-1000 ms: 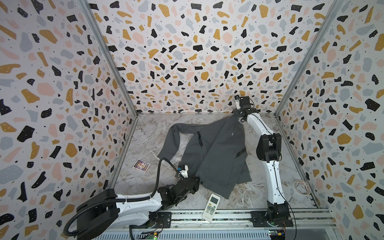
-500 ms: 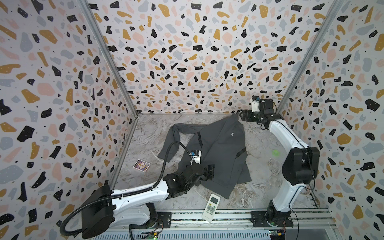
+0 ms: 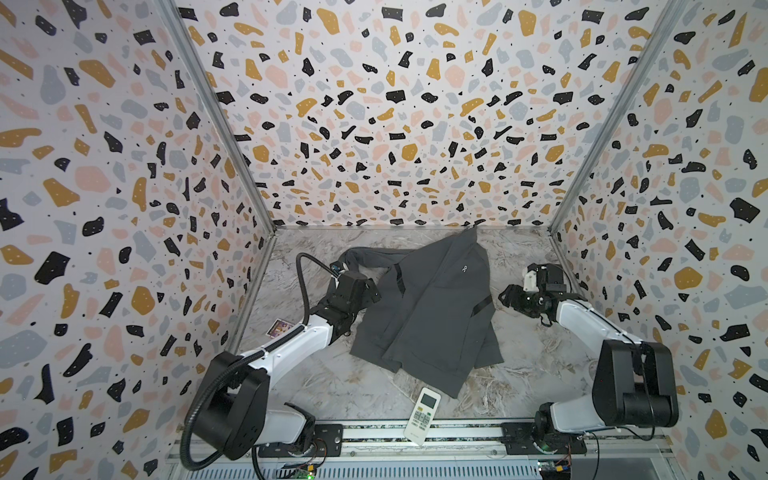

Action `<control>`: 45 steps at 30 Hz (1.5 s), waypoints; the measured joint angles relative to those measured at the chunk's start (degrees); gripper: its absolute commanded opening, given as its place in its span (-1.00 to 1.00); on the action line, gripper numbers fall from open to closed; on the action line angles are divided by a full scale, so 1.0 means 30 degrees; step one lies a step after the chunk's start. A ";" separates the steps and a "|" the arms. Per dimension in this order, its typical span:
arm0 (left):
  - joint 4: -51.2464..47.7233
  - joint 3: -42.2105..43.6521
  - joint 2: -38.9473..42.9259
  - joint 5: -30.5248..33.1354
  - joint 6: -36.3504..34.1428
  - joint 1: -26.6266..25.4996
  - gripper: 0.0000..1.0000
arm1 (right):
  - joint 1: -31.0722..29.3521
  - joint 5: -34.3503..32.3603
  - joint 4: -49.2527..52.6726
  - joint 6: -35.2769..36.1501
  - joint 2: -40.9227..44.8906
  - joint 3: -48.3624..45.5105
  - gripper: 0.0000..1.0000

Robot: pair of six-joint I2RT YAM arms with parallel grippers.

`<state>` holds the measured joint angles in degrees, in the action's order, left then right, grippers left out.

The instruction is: Zip up the jacket

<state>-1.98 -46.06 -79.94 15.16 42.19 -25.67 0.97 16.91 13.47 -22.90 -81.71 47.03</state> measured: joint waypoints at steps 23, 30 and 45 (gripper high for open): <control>0.4240 -0.7963 -1.1693 -0.5187 0.2317 0.2739 0.85 | -0.3483 -0.0335 0.1377 0.0423 0.1406 -0.3912 0.36; 0.4605 -1.1642 -1.4236 -0.6018 0.2652 0.2754 0.72 | -0.3810 -0.0255 0.0656 0.0299 0.1377 -0.4262 0.24; 0.6470 -1.2896 -1.7027 -0.7643 0.3781 0.2936 -0.22 | -0.5421 0.0219 0.2346 -0.1530 0.3927 -0.5049 0.14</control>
<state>17.43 -84.75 -131.02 -7.77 53.54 -16.86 -15.29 17.56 20.51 -27.49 -69.93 31.88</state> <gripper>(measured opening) 0.439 0.573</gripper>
